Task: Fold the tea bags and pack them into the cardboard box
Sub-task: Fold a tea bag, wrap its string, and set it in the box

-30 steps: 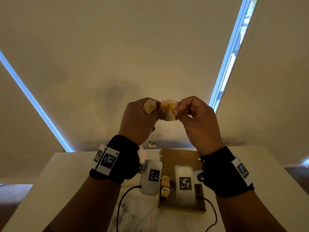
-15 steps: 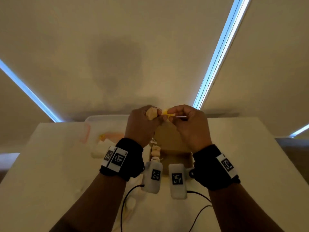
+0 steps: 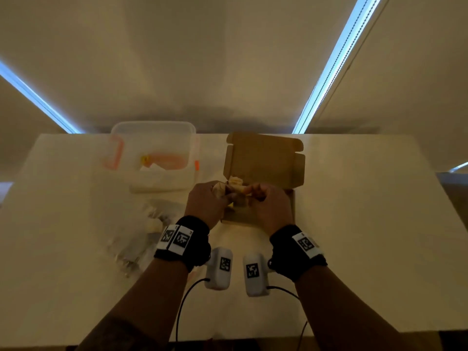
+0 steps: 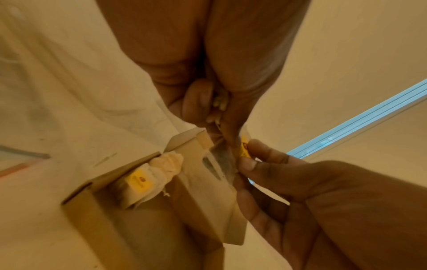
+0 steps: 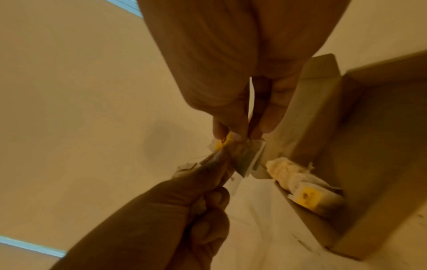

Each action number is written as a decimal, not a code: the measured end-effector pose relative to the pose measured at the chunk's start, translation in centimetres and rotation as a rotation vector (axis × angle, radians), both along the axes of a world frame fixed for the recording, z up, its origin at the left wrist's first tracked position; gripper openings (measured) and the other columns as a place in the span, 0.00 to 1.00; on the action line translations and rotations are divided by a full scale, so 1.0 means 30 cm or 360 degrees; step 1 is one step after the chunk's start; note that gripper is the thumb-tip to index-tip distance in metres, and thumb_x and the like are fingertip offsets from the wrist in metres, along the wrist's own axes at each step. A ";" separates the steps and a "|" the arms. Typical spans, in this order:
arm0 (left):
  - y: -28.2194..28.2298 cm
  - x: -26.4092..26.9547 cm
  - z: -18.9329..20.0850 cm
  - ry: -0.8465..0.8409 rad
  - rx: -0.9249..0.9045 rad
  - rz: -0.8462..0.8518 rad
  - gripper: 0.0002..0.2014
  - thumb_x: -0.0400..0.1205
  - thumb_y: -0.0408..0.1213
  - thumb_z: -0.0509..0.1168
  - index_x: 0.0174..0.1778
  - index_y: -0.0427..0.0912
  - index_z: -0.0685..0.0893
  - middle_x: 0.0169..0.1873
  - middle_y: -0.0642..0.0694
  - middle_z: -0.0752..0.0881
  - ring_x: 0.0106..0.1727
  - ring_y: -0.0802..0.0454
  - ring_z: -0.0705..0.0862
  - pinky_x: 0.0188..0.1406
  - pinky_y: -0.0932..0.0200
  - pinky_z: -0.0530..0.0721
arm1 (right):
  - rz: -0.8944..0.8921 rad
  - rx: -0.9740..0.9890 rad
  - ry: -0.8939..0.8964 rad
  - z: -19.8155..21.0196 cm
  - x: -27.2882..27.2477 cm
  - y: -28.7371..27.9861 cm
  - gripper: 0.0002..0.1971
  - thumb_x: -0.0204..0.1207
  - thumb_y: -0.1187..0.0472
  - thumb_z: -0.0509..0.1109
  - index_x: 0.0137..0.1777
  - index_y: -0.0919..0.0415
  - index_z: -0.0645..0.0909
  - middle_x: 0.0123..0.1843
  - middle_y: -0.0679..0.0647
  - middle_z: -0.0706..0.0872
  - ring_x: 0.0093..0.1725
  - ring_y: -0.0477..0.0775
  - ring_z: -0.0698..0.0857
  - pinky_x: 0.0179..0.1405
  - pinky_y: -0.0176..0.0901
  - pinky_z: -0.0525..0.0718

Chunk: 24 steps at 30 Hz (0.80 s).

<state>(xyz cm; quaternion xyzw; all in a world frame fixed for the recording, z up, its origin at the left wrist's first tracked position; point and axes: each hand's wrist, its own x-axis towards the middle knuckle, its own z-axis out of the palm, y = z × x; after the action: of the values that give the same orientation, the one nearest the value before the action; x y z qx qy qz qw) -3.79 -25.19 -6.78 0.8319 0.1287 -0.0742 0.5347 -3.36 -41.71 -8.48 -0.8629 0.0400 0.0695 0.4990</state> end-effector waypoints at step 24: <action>0.149 -0.018 -0.066 0.0150 -0.0173 0.0175 0.02 0.80 0.33 0.76 0.43 0.38 0.93 0.17 0.59 0.80 0.18 0.59 0.74 0.20 0.65 0.74 | -0.0125 -0.0223 0.0331 -0.253 0.045 0.102 0.08 0.78 0.68 0.72 0.43 0.53 0.87 0.48 0.49 0.88 0.49 0.52 0.85 0.47 0.40 0.83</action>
<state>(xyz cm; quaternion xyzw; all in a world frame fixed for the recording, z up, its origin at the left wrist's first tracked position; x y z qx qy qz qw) -4.33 -20.71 -8.75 0.7889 0.1949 -0.0906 0.5757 -2.02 -38.65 -16.08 -0.8816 0.1300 0.1359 0.4329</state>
